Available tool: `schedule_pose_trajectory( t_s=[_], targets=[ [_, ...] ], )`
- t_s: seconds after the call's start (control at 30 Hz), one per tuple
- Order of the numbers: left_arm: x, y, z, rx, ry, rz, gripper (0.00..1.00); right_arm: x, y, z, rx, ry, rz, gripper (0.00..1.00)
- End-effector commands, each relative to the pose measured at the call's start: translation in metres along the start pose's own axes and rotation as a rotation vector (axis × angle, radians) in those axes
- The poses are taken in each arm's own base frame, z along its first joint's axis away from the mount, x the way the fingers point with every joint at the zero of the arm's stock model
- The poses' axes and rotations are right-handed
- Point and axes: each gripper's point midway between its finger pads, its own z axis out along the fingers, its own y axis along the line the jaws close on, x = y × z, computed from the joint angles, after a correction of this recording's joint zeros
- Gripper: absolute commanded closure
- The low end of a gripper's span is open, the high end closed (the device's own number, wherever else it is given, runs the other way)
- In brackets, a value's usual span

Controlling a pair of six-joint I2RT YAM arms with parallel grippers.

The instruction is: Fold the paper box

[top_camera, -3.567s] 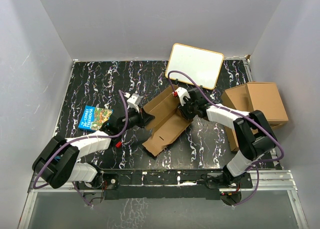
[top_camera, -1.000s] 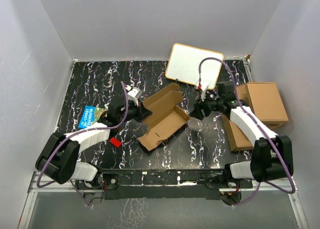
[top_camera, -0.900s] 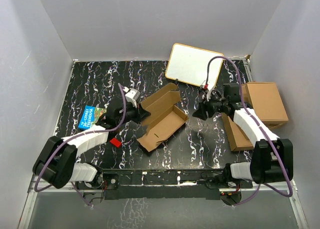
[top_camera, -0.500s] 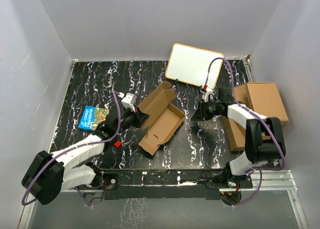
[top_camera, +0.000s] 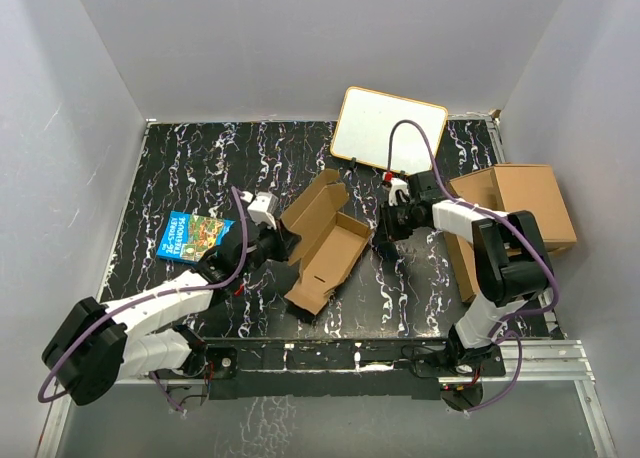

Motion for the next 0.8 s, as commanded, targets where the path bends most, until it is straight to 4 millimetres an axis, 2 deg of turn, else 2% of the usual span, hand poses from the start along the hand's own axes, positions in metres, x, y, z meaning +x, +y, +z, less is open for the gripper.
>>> schedule_pose_trajectory(
  t_s=[0.0,0.3,0.43,0.53,0.67,0.77],
  targets=[
    [-0.015,-0.018,0.002,0.045,-0.03,0.016,1.0,-0.029,0.01,0.002,0.015,-0.042,-0.045,0.83],
    [-0.005,-0.049,0.011,0.202,0.021,0.072,1.0,-0.036,0.017,0.012,0.077,-0.005,-0.134,0.83],
    [-0.004,-0.056,0.013,0.236,0.037,0.091,1.0,-0.037,0.018,0.014,0.098,0.008,-0.16,0.83],
    [-0.003,-0.046,0.015,0.176,0.046,0.097,1.0,-0.035,0.014,0.011,0.123,0.01,-0.181,0.83],
    [-0.008,-0.026,0.012,0.071,0.026,0.139,1.0,-0.031,0.009,-0.004,0.158,-0.007,-0.264,0.79],
    [-0.014,-0.02,0.009,0.05,0.0,0.193,1.0,-0.023,0.007,-0.016,0.144,-0.018,-0.328,0.76]
  ],
)
